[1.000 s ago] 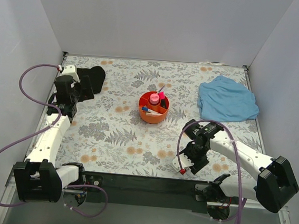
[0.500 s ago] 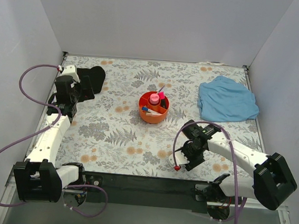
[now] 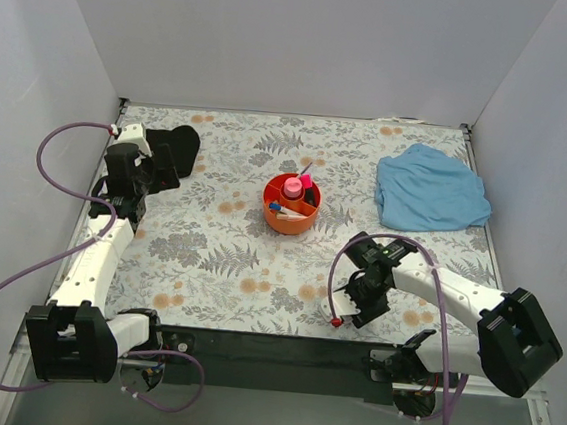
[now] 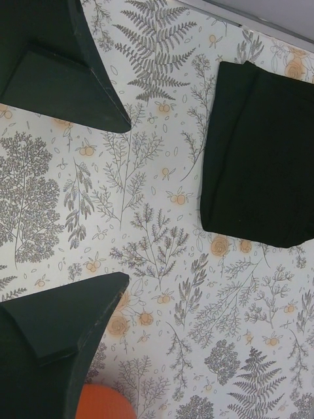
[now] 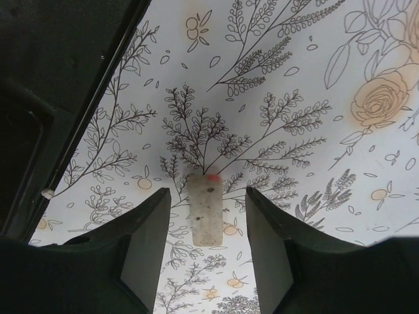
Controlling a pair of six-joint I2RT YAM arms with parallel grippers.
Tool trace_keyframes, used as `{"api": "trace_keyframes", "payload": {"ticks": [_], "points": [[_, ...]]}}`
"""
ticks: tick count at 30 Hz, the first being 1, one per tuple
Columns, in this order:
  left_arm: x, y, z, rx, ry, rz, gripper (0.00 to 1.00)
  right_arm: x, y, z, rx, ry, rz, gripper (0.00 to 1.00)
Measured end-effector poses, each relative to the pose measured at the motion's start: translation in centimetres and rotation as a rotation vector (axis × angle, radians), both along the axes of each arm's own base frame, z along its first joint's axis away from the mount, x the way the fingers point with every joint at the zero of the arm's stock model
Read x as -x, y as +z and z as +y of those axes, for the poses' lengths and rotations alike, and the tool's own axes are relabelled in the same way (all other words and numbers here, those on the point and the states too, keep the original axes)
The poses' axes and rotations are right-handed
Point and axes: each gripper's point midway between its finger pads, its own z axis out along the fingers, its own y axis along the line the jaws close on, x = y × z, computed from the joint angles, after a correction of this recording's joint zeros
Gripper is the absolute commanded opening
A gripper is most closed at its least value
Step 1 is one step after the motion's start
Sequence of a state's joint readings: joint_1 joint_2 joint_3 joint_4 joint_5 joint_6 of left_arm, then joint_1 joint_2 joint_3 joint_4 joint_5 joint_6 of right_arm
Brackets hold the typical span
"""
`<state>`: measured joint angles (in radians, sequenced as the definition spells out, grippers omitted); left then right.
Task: Sort the stationery into containers
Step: Pick up the stationery from the center of the board.
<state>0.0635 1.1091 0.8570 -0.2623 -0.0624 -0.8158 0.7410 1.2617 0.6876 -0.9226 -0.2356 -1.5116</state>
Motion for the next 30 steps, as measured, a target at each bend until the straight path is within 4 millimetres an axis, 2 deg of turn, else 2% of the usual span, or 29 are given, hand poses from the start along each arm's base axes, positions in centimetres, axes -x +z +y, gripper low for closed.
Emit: {"api": "trace_keyframes", "payload": {"ticks": [6, 9, 10, 12, 13, 17, 19, 20, 22, 28, 30], "points": [[0.0, -0.1, -0.1, 0.002, -0.003, 0.003, 0.89, 0.4, -0.8, -0.5, 0.030, -0.035, 0.025, 0.46], [-0.1, -0.5, -0.1, 0.007, -0.005, 0.013, 0.89, 0.2, -1.1, -0.3, 0.035, -0.062, 0.029, 0.33], [-0.1, -0.6, -0.2, 0.008, -0.006, 0.016, 0.89, 0.1, -1.1, -0.2, 0.035, -0.070, 0.028, 0.23], [-0.2, -0.6, -0.2, 0.011, -0.009, 0.018, 0.89, -0.1, -1.2, -0.1, 0.032, -0.094, 0.022, 0.14], [-0.2, -0.6, -0.3, 0.012, -0.011, 0.018, 0.89, -0.2, -1.1, 0.0, 0.033, -0.104, 0.021, 0.03], [-0.2, -0.6, -0.3, 0.015, -0.014, 0.017, 0.89, -0.7, -0.7, 0.0, 0.053, -0.153, 0.014, 0.01], [-0.2, -0.6, -0.4, 0.019, -0.013, 0.016, 0.89, -1.7, 0.4, 0.5, 0.053, -0.175, -0.013, 0.01], [-0.2, -0.6, -0.4, 0.021, -0.014, 0.016, 0.89, -2.7, 1.5, 1.2, 0.039, -0.191, -0.034, 0.01], [-0.2, -0.6, -0.5, 0.022, -0.016, 0.015, 0.89, -5.6, 4.9, 3.9, -0.030, -0.232, -0.092, 0.01], [-0.1, -0.2, -0.5, 0.018, -0.020, 0.005, 0.89, -15.9, 18.7, 15.3, -0.388, -0.387, -0.233, 0.01], [-0.1, -0.2, -0.5, 0.013, -0.023, 0.006, 0.89, -18.1, 21.9, 18.1, -0.490, -0.429, -0.239, 0.01]]}}
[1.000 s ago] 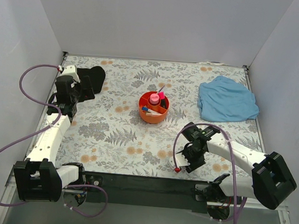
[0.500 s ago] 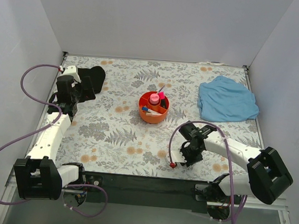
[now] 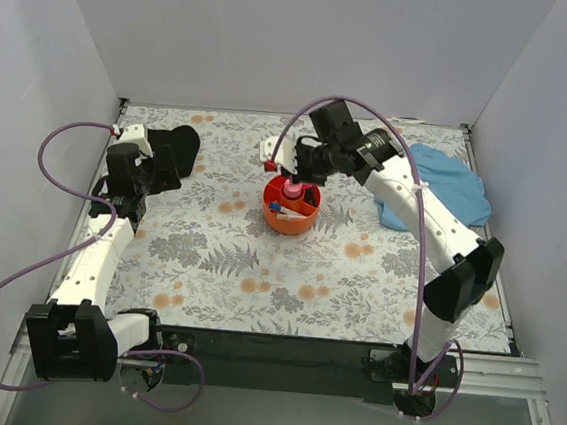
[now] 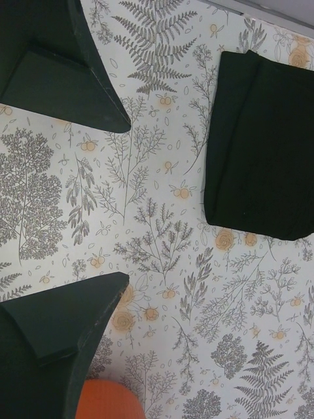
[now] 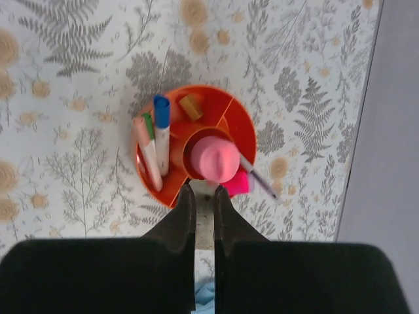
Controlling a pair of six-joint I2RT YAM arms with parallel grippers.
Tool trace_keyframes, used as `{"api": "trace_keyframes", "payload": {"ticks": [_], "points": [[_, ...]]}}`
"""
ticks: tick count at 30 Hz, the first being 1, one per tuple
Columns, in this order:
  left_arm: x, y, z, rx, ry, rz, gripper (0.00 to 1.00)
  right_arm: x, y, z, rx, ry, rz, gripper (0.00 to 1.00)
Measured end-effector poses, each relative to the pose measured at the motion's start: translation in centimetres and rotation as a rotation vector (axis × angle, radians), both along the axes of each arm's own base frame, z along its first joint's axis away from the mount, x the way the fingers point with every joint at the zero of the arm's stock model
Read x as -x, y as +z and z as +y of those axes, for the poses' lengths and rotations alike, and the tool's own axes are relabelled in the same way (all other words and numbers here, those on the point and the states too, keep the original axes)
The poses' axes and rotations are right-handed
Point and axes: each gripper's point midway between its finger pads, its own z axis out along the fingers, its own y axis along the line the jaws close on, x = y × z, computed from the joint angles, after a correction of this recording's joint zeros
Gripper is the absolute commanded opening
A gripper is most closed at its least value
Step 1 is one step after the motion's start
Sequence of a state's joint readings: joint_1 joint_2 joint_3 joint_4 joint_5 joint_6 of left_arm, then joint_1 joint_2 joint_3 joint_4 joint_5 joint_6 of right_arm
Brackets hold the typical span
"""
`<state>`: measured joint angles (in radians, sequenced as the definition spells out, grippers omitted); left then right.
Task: Sort the stationery into containers
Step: Place the stationery in the storage box.
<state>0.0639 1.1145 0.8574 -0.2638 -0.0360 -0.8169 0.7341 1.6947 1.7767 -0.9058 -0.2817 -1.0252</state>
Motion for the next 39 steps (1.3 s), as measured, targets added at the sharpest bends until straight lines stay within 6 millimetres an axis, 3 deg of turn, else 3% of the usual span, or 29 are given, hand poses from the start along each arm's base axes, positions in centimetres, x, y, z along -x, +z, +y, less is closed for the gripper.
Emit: {"api": "trace_keyframes", "payload": {"ticks": [3, 5, 10, 14, 29, 39], "points": [[0.1, -0.1, 0.0, -0.004, -0.003, 0.007, 0.89, -2.2, 3.0, 3.4, -0.116, -0.030, 0.024, 0.01], [0.1, -0.1, 0.0, -0.005, -0.004, 0.012, 0.89, -3.2, 3.8, 5.2, -0.168, -0.039, 0.057, 0.01], [-0.7, 0.2, 0.6, -0.004, 0.007, 0.014, 0.89, -4.4, 2.1, 8.1, -0.215, -0.044, 0.167, 0.01], [-1.0, 0.0, 0.8, -0.004, 0.012, 0.021, 0.89, -4.4, -0.3, 8.7, -0.205, -0.050, 0.256, 0.01], [-1.1, -1.4, 1.0, -0.011, 0.017, 0.072, 0.89, -4.6, -1.8, 9.5, -0.261, -0.057, 0.349, 0.01], [-1.1, -1.6, 1.0, -0.012, 0.018, 0.088, 0.89, -5.2, -5.5, 10.0, -0.223, -0.069, 0.393, 0.01]]}}
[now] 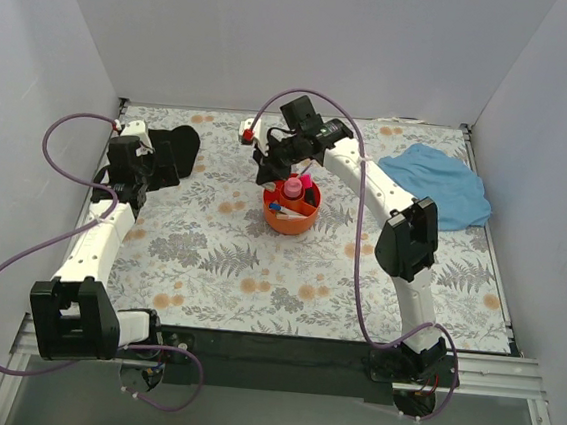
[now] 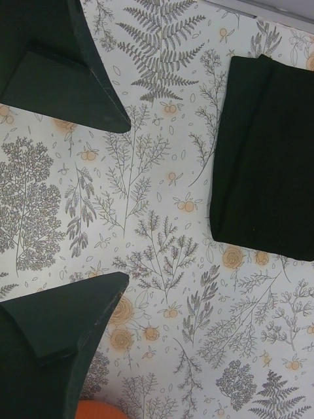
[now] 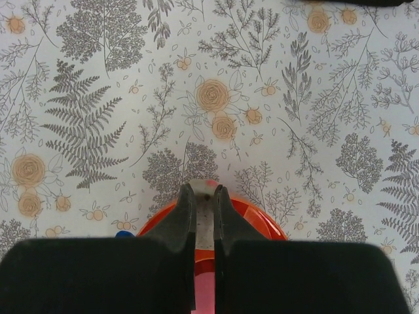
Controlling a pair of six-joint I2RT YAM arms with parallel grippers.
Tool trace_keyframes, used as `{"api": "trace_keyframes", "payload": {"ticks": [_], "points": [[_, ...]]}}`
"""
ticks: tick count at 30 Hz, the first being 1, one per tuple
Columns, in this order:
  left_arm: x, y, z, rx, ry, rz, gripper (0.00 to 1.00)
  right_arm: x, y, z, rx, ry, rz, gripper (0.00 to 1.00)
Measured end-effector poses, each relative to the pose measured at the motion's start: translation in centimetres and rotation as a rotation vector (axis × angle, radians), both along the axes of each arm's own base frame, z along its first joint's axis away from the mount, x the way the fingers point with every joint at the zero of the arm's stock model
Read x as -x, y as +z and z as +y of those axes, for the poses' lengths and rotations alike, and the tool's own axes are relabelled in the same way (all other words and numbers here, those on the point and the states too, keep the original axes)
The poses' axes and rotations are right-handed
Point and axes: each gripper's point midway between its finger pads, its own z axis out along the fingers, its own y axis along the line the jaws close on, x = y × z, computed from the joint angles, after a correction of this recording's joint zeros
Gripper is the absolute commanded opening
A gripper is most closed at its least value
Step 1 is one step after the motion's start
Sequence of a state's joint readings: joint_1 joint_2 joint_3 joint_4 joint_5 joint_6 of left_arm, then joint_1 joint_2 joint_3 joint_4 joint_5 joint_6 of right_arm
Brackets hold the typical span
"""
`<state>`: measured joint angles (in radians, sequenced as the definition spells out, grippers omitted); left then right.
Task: Sort the stationery into containers
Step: Place the stationery in the storage box.
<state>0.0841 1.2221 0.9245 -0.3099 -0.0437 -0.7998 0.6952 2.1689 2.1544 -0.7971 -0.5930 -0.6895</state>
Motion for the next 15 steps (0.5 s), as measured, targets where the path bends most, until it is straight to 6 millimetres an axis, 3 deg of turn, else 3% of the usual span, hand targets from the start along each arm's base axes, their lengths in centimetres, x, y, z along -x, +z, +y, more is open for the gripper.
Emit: {"api": "trace_keyframes", "payload": {"ticks": [12, 15], "points": [[0.0, 0.1, 0.1, -0.004, 0.000, 0.002, 0.89, 0.3, -2.6, -0.7, 0.048, 0.002, 0.018, 0.02], [-0.1, 0.0, 0.1, -0.007, -0.002, 0.004, 0.89, 0.3, -2.8, -0.8, 0.053, 0.000, 0.020, 0.22]]}}
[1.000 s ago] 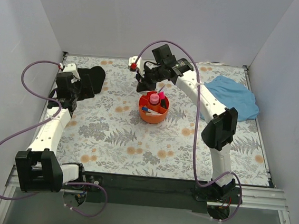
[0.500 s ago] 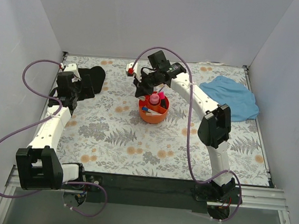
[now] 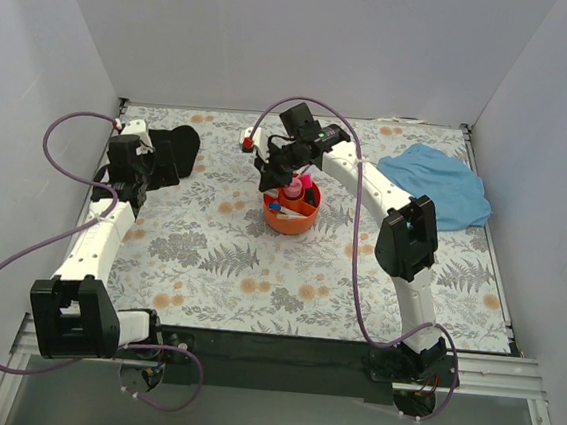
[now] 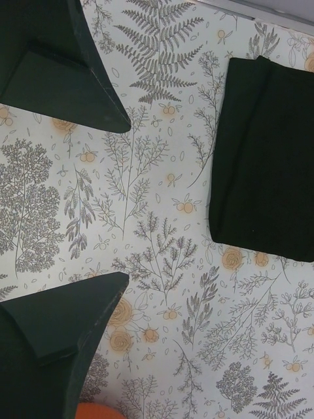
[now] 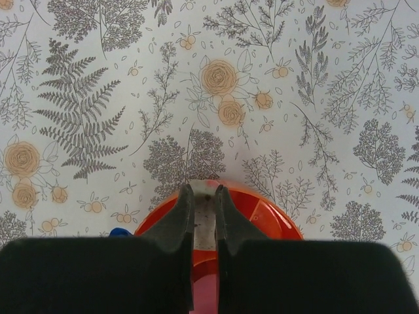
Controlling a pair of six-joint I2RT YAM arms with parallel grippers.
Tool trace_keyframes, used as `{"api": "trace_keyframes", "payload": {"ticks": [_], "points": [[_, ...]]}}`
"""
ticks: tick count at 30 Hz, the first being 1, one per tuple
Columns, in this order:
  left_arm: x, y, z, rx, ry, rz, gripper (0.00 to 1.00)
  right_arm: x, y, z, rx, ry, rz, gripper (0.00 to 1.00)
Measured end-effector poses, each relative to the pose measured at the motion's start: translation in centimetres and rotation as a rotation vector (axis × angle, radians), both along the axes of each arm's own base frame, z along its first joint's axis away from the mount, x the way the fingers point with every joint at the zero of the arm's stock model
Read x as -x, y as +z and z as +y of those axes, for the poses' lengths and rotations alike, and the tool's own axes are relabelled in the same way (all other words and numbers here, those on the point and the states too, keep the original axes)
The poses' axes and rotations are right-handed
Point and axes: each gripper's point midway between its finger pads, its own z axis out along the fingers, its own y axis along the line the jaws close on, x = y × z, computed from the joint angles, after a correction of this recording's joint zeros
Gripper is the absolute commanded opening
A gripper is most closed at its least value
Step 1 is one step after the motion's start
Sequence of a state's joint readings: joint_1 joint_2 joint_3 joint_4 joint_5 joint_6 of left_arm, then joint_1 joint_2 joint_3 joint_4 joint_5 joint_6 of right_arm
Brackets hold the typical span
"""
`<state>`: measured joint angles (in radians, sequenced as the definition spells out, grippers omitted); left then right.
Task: Sort the stationery into containers
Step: Place the stationery in the storage box.
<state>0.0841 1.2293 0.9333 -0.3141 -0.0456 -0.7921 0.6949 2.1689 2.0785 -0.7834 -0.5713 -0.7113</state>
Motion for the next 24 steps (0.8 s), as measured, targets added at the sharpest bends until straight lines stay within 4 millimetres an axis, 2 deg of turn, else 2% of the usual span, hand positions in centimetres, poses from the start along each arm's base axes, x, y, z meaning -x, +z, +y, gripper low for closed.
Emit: {"api": "trace_keyframes", "payload": {"ticks": [3, 6, 20, 23, 24], "points": [[-0.1, -0.2, 0.0, 0.000, 0.000, 0.006, 0.89, -0.1, 0.0, 0.0, 0.004, -0.005, -0.002, 0.44], [-0.1, -0.2, 0.0, 0.000, 0.000, 0.008, 0.89, -0.2, -0.1, -0.1, 0.010, -0.013, -0.007, 0.52], [-0.3, 0.3, 0.0, 0.000, -0.001, -0.005, 0.89, -0.7, -0.1, -0.5, 0.030, -0.047, -0.016, 0.56], [-0.3, 0.7, 0.0, 0.002, -0.002, -0.016, 0.89, -0.9, 0.7, -0.9, 0.037, -0.091, -0.023, 0.65], [-0.2, 0.9, -0.1, 0.004, -0.003, -0.023, 0.89, -1.0, 1.2, -1.1, 0.037, -0.111, -0.025, 0.78]]}}
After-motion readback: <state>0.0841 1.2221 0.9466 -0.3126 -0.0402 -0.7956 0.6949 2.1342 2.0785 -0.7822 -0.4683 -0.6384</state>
